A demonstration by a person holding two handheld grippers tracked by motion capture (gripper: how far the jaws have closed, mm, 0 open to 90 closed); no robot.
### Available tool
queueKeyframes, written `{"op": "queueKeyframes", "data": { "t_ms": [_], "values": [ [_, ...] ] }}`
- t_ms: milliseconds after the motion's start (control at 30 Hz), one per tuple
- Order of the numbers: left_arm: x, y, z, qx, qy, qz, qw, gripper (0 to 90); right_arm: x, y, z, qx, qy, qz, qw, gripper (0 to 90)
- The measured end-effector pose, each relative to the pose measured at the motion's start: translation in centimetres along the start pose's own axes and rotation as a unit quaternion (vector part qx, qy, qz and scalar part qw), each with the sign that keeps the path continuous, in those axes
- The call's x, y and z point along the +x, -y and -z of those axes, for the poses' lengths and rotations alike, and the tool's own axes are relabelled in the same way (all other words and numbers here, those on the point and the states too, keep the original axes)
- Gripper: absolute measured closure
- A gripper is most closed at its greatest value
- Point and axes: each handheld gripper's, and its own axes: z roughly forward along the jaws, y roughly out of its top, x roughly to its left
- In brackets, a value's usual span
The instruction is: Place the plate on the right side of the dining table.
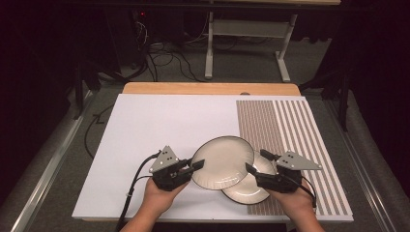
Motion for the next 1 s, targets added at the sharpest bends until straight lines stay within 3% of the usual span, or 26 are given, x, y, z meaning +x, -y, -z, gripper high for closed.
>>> {"op": "queueKeyframes", "data": {
  "t_ms": [167, 300, 467, 533, 633, 767, 933, 1000],
  "values": [
    [0.1, 0.0, 0.0, 0.000, 0.002, -0.001, 1.0000, 78.0, -0.2, -0.1, -1.5, 0.005, -0.027, -0.027, 0.9992, 48.9],
    [0.1, 0.1, 0.0, -0.001, 0.002, -0.002, 1.0000, 77.9, -0.5, -0.2, -2.1, 0.010, -0.046, -0.050, 0.9977, 56.7],
    [0.2, 0.1, -0.1, -0.001, 0.001, 0.010, 1.0000, 77.8, -0.5, -0.2, -2.6, 0.021, -0.064, -0.059, 0.9960, 70.9],
    [0.4, 0.3, -0.1, -0.002, 0.003, 0.027, 0.9996, 78.2, -0.4, -0.2, -2.6, 0.023, -0.063, -0.059, 0.9960, 72.5],
    [0.3, 0.3, -0.1, -0.002, -0.001, 0.039, 0.9992, 78.3, -0.8, -0.2, -2.4, 0.023, -0.078, -0.079, 0.9935, 76.4],
    [0.2, 0.3, -0.1, -0.009, -0.004, 0.062, 0.9980, 78.5, -0.6, -0.4, -1.8, 0.020, -0.073, -0.064, 0.9951, 78.8],
    [-0.7, 0.0, -0.3, -0.018, -0.007, 0.066, 0.9977, 78.3, -0.6, -0.7, -0.8, 0.018, -0.066, -0.062, 0.9957, 79.7],
    [-1.1, -0.6, -0.5, -0.023, -0.012, 0.052, 0.9983, 77.9, -0.8, -0.9, -0.2, 0.011, -0.064, -0.061, 0.9960, 80.1]
  ]
}}
